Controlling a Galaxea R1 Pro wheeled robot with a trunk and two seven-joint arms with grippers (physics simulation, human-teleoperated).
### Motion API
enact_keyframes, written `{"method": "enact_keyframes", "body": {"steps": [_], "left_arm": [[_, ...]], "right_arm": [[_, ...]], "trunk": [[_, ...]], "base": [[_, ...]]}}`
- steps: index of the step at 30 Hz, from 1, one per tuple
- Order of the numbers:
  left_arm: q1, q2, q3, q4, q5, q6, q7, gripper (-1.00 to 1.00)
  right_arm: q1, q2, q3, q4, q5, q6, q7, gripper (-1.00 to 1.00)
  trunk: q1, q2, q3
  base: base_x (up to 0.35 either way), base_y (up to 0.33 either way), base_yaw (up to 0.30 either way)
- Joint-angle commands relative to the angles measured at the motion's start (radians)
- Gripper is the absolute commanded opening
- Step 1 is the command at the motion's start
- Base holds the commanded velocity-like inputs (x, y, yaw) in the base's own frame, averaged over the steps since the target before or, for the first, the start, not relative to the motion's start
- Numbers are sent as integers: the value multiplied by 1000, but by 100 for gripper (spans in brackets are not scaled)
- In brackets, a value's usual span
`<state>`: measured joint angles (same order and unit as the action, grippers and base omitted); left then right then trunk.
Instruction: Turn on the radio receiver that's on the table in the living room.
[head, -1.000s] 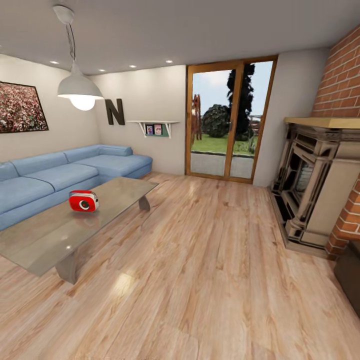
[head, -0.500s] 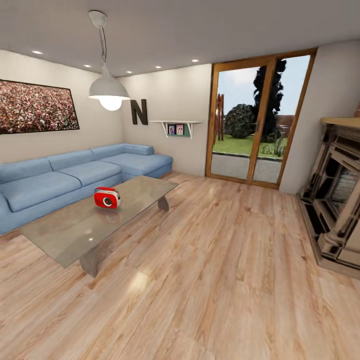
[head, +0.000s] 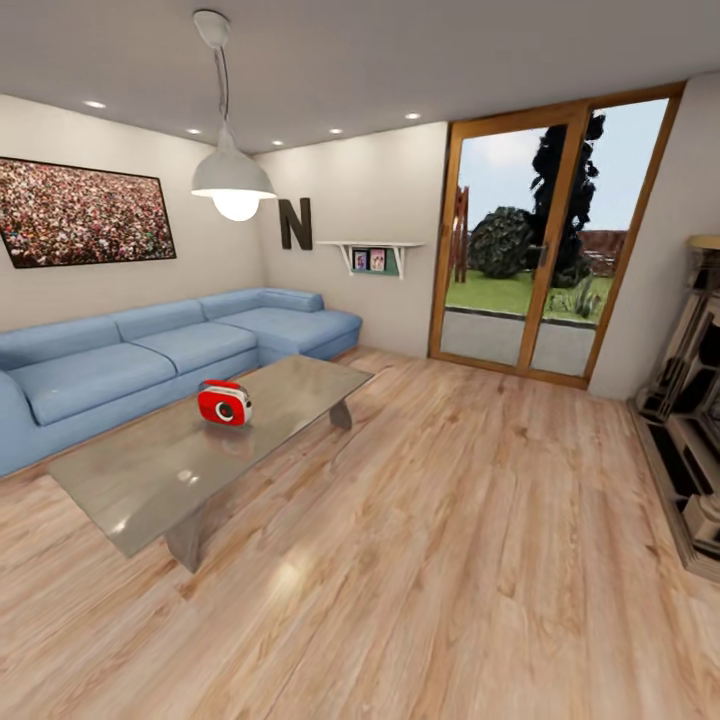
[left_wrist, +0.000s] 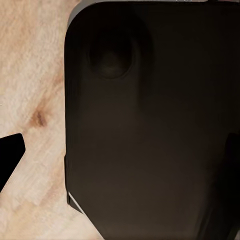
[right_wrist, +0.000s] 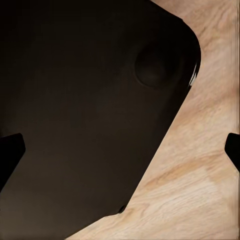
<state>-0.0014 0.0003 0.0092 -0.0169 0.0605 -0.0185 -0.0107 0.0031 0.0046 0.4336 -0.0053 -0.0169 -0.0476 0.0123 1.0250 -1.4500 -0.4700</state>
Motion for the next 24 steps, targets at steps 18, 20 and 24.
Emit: {"method": "enact_keyframes", "body": {"steps": [18,20,24], "left_arm": [[0,3,0,0,26,0,0,100],[0,3,0,0,26,0,0,100],[0,3,0,0,26,0,0,100]], "right_arm": [[0,13,-1,0,0,0,-2,100],[0,13,-1,0,0,0,-2,100],[0,13,-1,0,0,0,-2,100]], "trunk": [[0,0,0],[0,0,0],[0,0,0]], "base": [[322,-59,0],[322,-92,0],[322,-92,0]]}}
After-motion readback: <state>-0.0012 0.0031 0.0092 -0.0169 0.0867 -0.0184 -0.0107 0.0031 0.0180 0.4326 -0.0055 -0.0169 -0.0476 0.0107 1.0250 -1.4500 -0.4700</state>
